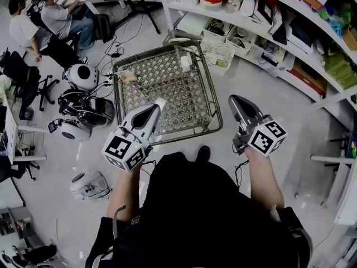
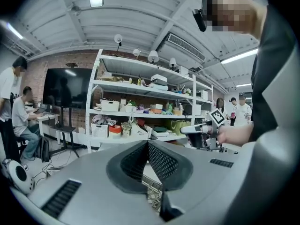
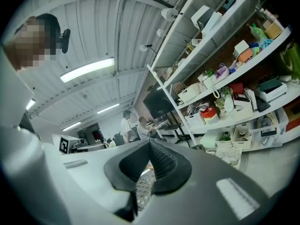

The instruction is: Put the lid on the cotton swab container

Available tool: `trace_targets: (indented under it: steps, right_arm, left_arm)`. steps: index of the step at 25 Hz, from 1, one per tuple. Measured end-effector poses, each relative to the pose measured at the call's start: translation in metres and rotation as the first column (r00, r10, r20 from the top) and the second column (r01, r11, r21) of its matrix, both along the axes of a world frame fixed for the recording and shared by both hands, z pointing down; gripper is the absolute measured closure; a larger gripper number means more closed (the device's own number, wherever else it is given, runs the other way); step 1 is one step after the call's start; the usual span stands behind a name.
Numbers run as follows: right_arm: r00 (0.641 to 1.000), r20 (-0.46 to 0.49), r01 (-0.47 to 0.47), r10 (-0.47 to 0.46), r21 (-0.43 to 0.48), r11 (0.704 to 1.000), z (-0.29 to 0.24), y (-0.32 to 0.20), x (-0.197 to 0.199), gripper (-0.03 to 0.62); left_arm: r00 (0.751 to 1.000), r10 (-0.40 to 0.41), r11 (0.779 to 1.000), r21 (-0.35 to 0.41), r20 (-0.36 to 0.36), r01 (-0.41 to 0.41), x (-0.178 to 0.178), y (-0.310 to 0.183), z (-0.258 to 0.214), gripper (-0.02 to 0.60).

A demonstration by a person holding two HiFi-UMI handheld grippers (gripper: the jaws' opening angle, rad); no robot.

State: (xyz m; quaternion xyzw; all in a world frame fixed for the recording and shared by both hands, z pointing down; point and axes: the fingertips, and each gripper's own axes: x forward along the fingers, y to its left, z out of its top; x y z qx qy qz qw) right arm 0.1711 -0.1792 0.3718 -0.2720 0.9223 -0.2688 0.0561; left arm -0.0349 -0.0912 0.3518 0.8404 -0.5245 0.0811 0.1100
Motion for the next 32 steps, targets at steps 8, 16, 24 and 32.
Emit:
trace_targets:
  steps: [8,16,24,32]
  right_arm:
    - [0.999,-0.032,0.029,-0.028,0.009,1.0,-0.007,-0.016,-0.027,0.586]
    - [0.996,-0.079,0.051,-0.049,0.024,0.998,-0.017,-0.044,-0.08,0.586]
    - [0.988,-0.14,0.057,-0.059,-0.025,0.998,0.001,-0.067,-0.108,0.586]
    - [0.984,-0.134,0.108,-0.119,-0.083,0.991,0.021,-0.101,-0.122,0.586]
  left_arm:
    - [0.999,-0.005,1.0,-0.002,-0.033,0.005,-0.021,-0.024,0.012,0.577]
    - [0.999,-0.013,0.999,0.031,-0.047,0.014,-0.06,-0.061,0.019,0.577]
    - [0.994,-0.039,0.998,-0.053,-0.1,0.034,-0.084,-0.082,0.063,0.577]
    - [0.994,-0.067,0.989,-0.137,-0.085,0.055,-0.079,-0.103,0.084,0.577]
